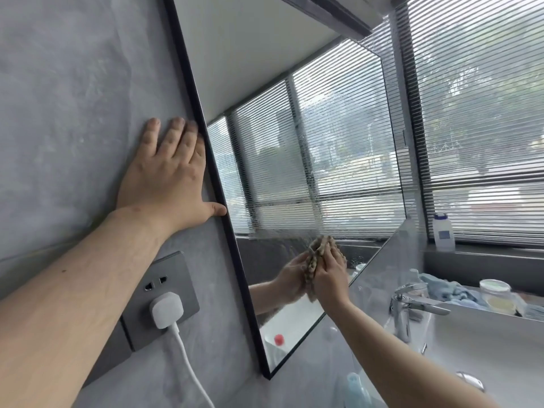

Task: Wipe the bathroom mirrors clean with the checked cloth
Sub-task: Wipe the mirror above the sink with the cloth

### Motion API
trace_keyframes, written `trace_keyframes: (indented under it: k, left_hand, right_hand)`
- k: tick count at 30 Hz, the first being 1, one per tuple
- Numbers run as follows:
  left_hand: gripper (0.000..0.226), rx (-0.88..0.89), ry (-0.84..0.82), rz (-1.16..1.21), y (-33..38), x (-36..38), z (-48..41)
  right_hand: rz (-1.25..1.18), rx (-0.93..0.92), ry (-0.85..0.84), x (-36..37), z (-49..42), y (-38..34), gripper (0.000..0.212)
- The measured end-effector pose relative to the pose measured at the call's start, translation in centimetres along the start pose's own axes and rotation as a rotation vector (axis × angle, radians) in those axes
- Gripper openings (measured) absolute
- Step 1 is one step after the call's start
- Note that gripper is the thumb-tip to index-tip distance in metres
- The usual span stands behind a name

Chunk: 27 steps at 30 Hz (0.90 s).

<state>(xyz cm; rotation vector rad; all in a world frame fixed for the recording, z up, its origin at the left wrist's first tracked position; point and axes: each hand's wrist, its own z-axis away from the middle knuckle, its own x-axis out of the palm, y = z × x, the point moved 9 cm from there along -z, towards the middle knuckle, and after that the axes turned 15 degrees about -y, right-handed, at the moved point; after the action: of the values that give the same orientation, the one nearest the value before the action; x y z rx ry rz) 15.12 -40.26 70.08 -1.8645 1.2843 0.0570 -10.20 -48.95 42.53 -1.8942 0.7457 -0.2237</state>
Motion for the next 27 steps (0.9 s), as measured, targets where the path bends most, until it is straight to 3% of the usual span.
trace_keyframes:
  k: [5,9,16,22,27]
  left_hand:
    - [0.128,0.006,0.014,0.019,0.0,-0.1,0.1]
    - [0.128,0.006,0.026,0.018,0.0,0.0,0.1]
    - [0.126,0.018,0.037,0.012,0.1,0.1,0.1]
    - [0.126,0.012,0.054,0.011,0.1,0.0,0.1]
    - [0.127,0.019,0.076,0.028,0.1,0.1,0.0]
  right_hand:
    - [0.052,-0.216,-0.049,1.2,0.4,-7.0,0.051]
    - [0.031,-0.288,-0.077,1.9,1.2,-6.4,0.052]
    - [-0.095,0.061,0.011,4.5,4.6,5.2,0.068]
    - [-0.112,0.099,-0.041,6.2,5.5,6.3,0.065]
    - [-0.094,0.191,0.026,3.3,0.7,7.9,0.055]
